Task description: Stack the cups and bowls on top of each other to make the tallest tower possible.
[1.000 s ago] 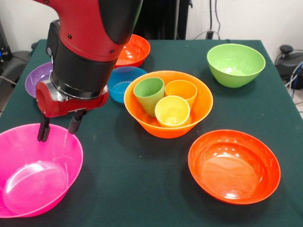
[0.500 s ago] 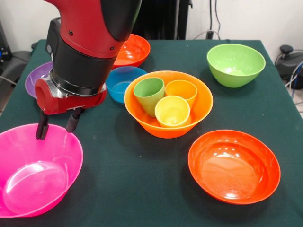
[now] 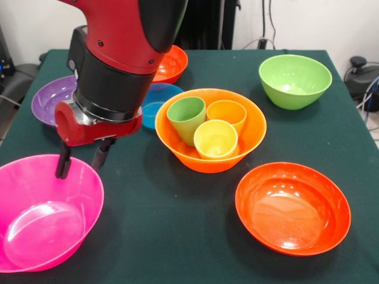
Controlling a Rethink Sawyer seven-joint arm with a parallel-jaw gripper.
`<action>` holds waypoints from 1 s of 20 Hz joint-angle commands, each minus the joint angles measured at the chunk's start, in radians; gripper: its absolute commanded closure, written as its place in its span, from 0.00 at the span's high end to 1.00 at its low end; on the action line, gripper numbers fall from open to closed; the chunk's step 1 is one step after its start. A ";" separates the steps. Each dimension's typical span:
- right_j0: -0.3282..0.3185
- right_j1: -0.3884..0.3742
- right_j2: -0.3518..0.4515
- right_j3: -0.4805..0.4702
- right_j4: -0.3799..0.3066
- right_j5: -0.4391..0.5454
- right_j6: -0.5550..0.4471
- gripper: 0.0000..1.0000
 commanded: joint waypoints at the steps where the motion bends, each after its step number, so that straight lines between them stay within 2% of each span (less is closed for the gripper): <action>1: 0.024 0.009 0.035 0.152 0.027 -0.075 0.129 1.00; 10: 0.044 0.022 0.028 0.136 0.040 -0.061 0.101 1.00; 20: 0.046 0.036 0.020 0.126 0.026 -0.116 0.102 1.00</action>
